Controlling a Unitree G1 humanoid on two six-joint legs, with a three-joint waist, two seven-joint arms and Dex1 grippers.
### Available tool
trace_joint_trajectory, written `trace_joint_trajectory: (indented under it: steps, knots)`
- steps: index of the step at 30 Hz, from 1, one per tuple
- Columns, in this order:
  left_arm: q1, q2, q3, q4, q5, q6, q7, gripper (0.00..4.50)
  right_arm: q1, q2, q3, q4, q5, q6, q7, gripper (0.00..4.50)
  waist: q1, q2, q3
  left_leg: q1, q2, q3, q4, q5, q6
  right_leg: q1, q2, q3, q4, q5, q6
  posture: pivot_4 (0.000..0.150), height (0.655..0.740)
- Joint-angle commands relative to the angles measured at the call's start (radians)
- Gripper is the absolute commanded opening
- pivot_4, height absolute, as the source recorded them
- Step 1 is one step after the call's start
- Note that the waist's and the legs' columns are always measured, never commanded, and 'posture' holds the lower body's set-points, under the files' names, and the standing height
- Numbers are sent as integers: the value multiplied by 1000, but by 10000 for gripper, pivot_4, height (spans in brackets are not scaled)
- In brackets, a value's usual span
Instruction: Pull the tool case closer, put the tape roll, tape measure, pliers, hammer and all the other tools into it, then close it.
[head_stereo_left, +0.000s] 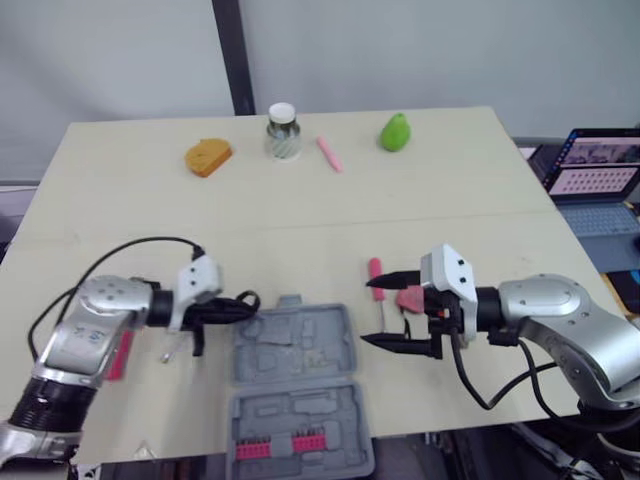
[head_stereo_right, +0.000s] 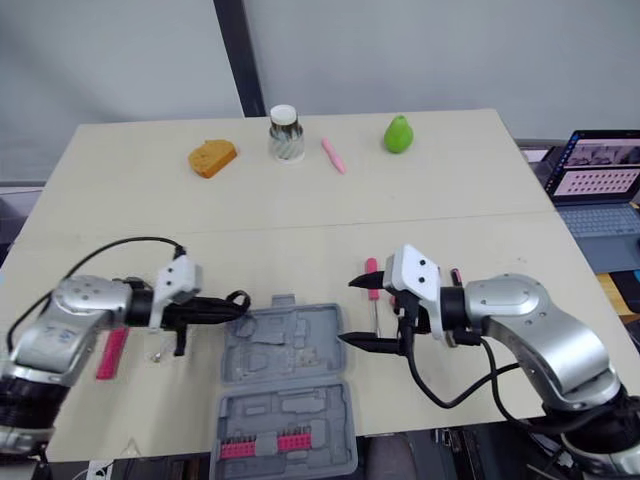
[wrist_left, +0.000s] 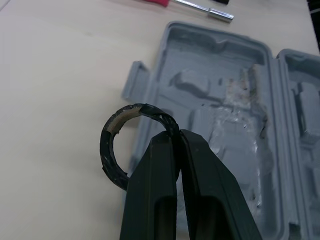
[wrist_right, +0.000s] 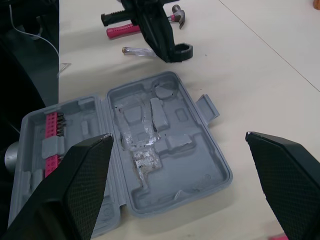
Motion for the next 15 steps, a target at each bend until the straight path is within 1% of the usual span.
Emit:
trace_joint_trajectory:
  steps: [1,7,15]
  knots:
    - [22,-12,-29,-43,22,12,39,486,-12,-16,-13,-36,-1,-23,17,45000,2,0,0,0,0,0,0,0,0,0,0,0,0,0,0,1500,7400]
    - [44,3,-67,-34,68,7,62,486,-23,-17,-9,-37,-10,-26,20,45000,3,0,0,0,0,0,0,0,0,0,0,0,-1,0,0,1500,7400]
    - [33,6,-70,-23,80,17,62,486,-28,-11,-2,-34,-16,-23,14,45000,3,0,0,0,0,0,0,0,0,0,0,0,-1,0,0,1500,7400]
